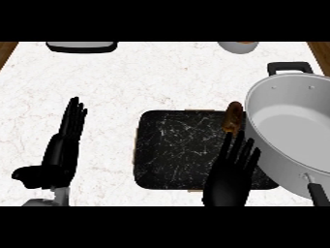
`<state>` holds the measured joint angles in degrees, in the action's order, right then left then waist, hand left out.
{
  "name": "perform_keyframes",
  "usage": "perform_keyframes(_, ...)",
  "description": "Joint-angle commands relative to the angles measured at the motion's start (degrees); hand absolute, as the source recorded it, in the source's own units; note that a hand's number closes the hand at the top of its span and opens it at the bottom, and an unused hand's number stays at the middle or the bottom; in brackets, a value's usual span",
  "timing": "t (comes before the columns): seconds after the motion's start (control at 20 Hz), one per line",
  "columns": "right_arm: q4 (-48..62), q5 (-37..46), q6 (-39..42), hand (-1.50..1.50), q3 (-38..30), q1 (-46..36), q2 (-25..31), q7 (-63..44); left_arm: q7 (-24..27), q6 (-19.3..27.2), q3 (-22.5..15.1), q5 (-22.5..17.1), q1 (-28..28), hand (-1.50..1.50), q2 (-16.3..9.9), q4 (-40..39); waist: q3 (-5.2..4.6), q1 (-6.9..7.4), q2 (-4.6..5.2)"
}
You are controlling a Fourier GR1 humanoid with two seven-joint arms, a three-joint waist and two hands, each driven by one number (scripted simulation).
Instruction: Pick the sweet potato from the tray and place it in the pot
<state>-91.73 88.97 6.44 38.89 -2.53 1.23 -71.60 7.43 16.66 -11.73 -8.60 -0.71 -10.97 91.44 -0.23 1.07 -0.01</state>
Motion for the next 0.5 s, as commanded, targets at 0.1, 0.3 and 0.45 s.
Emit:
perform_keyframes(0.1,4.1,-3.3,4.8,-1.50,-1.7,-5.8,-1.2,-13.6,-0.6,0.0,-0.5,0.5,-0.1,0.00,0.4,0.5,0.24,0.21,0.18)
perform_keyframes(0.3,4.8,-2.2,2.6,-1.50,-0.7,-2.7,-1.2,-13.6,0.1,-0.3,0.9,0.1,-1.2,0.00,0.5,-1.5,0.22,-0.69,0.07)
perform_keyframes(0.45,6.5,-3.6,2.2,-1.50,-1.5,-4.4,-1.2,-13.6,-1.2,0.7,-0.8,1.3,0.3,0.00,1.0,0.7,0.26,-0.19,0.00)
